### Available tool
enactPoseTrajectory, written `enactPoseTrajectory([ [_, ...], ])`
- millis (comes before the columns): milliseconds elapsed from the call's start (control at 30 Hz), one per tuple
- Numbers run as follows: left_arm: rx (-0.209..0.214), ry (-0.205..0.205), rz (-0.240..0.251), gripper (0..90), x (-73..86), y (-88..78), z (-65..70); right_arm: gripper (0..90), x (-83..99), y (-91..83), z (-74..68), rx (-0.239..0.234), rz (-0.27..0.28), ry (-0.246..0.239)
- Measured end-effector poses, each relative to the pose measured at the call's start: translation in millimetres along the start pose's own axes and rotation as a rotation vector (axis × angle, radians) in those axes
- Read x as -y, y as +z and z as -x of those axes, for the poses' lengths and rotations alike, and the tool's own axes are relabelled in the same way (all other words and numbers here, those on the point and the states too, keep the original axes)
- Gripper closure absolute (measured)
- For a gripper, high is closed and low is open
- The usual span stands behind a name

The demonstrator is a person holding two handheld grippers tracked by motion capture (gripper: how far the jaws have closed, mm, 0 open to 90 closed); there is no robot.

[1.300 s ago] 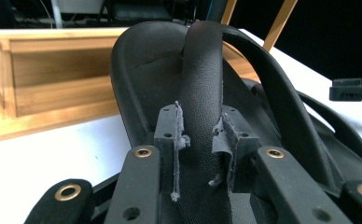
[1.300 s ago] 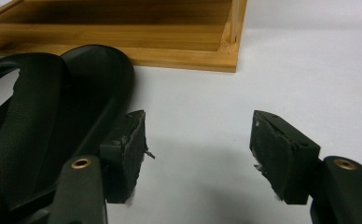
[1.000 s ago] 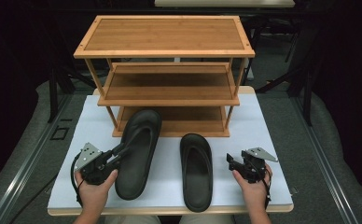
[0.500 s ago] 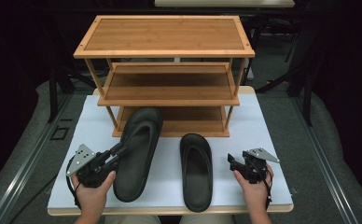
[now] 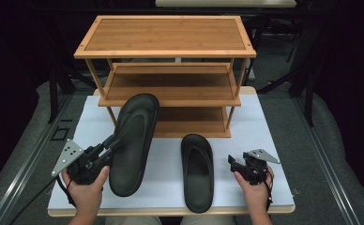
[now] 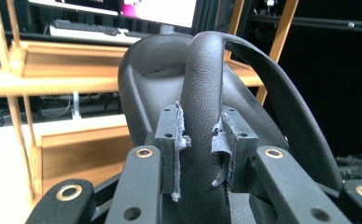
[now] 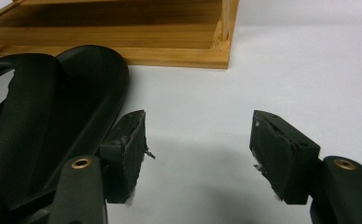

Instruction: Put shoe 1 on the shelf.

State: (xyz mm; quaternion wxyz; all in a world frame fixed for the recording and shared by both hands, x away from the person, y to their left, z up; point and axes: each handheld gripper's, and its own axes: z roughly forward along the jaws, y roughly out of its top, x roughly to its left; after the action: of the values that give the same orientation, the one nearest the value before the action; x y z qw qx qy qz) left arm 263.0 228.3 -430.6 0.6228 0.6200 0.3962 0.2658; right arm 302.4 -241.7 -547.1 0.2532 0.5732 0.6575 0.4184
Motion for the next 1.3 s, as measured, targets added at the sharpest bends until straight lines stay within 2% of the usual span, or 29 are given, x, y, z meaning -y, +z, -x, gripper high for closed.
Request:
enactPoseTrajectory([
  [300, -0.02, -0.019, 0.032, 71.8, -17.1, 15.3, -11.8, 35.5, 0.4, -0.1, 0.3, -0.005, 0.009, 0.004],
  [467, -0.048, -0.031, 0.043, 71.7, -32.9, 34.6, -20.7, 35.5, 0.6, -0.3, 0.4, -0.007, 0.019, 0.008],
  [567, -0.071, -0.026, 0.056, 71.7, -42.8, 44.9, -24.6, 35.5, 0.2, -1.7, 1.1, -0.002, 0.003, 0.008],
  [767, -0.112, -0.018, 0.076, 71.7, -58.3, 66.2, -30.3, 35.5, 0.8, -0.7, 3.1, -0.008, 0.02, 0.022],
  [967, -0.148, -0.015, 0.076, 71.7, -67.3, 90.8, -31.1, 35.5, 0.5, -1.7, 1.5, -0.016, 0.025, 0.022],
  [1300, -0.179, 0.003, 0.051, 71.6, -81.0, 133.2, -26.9, 35.5, 0.1, -1.7, 2.5, -0.027, 0.03, 0.032],
])
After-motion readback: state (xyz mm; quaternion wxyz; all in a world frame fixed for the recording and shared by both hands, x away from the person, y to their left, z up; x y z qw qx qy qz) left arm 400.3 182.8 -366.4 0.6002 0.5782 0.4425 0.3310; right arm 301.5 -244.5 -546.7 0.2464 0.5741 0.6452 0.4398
